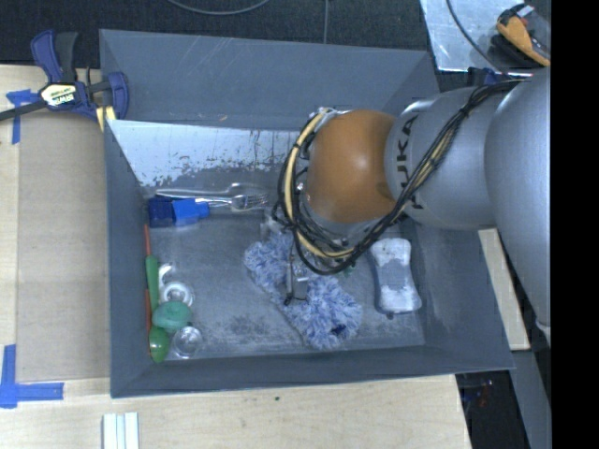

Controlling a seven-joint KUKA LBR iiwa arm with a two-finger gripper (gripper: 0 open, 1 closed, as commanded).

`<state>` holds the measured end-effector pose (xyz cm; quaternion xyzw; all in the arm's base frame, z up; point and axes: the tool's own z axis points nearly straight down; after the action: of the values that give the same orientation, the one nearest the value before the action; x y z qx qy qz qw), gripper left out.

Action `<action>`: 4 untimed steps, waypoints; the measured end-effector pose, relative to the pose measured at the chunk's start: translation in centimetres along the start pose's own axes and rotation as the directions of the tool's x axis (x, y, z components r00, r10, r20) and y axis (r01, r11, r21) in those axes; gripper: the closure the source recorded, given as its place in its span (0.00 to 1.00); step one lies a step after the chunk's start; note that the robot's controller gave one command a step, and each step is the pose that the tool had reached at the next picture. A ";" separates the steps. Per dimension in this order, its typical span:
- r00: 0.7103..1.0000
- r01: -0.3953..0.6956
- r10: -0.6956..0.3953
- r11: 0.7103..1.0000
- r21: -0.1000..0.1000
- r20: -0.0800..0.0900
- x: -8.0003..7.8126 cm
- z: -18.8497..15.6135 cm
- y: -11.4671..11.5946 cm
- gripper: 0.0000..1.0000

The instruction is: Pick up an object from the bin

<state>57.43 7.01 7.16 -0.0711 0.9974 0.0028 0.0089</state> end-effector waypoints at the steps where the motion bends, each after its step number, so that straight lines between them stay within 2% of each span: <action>1: 0.973 -0.232 0.232 0.973 0.005 -0.007 1.6 -0.1 0.9 0.00; 2: 0.882 0.472 -0.472 0.882 0.002 0.000 4.6 -0.1 -2.3 0.00; 3: 0.983 -0.183 0.183 0.983 0.003 0.003 2.2 -0.1 0.1 1.00; 4: 0.982 -0.189 0.189 0.982 0.003 0.003 1.9 -0.2 0.4 1.00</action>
Offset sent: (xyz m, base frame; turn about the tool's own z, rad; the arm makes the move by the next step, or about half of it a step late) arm -0.0514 -0.0411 -0.0016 -0.5831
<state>55.46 7.16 7.28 0.0237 0.9997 0.0022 0.0101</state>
